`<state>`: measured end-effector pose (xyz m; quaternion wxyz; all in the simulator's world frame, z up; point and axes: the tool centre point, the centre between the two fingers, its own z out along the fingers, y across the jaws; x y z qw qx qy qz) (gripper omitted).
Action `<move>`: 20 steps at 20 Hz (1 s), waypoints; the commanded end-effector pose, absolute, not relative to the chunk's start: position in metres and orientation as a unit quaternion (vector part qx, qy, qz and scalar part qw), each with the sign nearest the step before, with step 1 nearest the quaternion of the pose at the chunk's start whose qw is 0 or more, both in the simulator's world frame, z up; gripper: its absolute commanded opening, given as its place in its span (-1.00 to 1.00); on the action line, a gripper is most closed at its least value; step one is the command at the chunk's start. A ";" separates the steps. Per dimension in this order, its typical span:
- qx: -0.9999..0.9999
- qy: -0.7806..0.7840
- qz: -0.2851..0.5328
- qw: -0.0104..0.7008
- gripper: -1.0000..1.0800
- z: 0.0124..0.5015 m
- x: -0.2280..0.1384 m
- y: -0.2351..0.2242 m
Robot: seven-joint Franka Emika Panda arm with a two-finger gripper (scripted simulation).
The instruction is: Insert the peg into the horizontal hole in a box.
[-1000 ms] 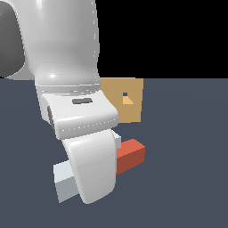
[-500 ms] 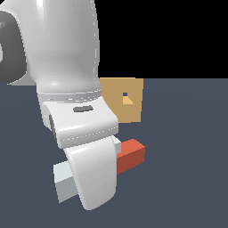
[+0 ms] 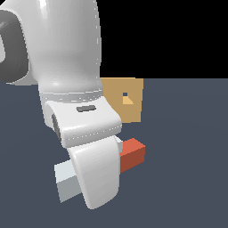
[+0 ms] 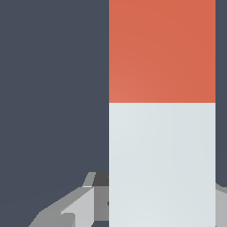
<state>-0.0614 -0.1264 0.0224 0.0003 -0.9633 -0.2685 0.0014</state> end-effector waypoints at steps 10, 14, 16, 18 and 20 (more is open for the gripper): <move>-0.923 -0.385 0.001 -0.001 -1.00 0.045 -0.017 -0.106; -0.890 -0.455 0.001 -0.001 -1.00 0.058 0.007 -0.089; -0.870 -0.493 0.001 -0.002 -1.00 0.065 0.019 -0.077; -0.848 -0.531 0.001 -0.002 -1.00 0.072 0.030 -0.064; -0.825 -0.566 0.001 -0.001 -1.00 0.079 0.040 -0.051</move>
